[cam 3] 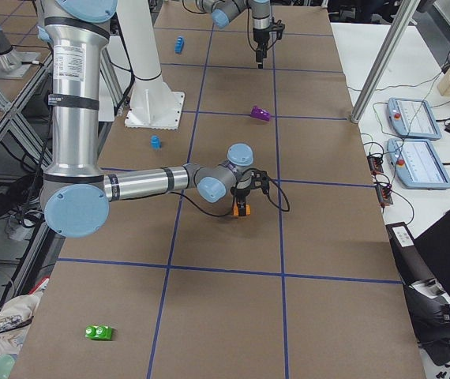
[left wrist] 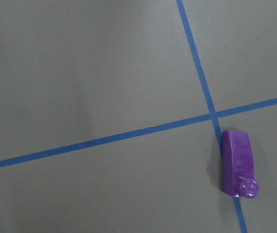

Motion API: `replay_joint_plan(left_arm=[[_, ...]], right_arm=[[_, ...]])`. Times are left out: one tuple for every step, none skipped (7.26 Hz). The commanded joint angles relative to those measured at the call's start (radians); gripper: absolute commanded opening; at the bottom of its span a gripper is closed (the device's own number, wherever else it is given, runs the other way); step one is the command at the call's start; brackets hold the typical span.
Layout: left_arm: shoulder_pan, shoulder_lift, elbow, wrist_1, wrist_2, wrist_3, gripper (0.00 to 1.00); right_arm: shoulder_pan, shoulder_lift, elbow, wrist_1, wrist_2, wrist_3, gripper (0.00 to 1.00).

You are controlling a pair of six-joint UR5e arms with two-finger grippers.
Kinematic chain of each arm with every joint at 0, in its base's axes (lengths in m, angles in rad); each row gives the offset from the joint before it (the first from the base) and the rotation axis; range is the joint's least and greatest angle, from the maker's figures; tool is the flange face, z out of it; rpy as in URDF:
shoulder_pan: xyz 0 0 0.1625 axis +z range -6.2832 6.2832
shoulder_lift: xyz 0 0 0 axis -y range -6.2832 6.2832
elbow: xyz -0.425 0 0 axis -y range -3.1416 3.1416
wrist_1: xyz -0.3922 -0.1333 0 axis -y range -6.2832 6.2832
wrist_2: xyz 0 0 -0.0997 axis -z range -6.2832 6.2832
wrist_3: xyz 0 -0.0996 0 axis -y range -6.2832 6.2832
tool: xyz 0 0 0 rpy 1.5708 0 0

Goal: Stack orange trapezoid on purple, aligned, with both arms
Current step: 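Close the right gripper on the orange trapezoid while the left arm withdraws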

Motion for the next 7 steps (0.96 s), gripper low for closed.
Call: replay_joint_plan(left_arm=[[0.005,-0.001,0.003,-0.003,0.001,-0.002,1.00],[0.005,-0.001,0.002,-0.003,0.001,-0.003,1.00],[0.007,-0.001,0.005,-0.003,0.001,-0.003,1.00],[0.008,-0.001,0.006,-0.003,0.001,-0.008,1.00],[0.008,-0.002,0.009,-0.003,0.001,-0.014,1.00],[0.008,-0.001,0.008,-0.003,0.001,-0.014,1.00],[0.007,-0.001,0.002,-0.001,-0.001,-0.012,1.00]], right_arm=[[0.000,0.001,-0.013,-0.001,0.002,-0.002,0.81],[0.000,0.001,-0.010,-0.004,0.004,-0.002,0.75],[0.000,-0.002,-0.008,-0.006,0.004,-0.002,0.60],[0.003,-0.009,-0.004,-0.006,0.008,-0.002,0.41],[0.008,-0.012,0.000,-0.006,0.015,-0.004,0.26],[0.006,-0.017,0.003,-0.007,0.016,-0.004,0.05],[0.006,-0.017,0.012,-0.007,0.018,-0.004,0.00]])
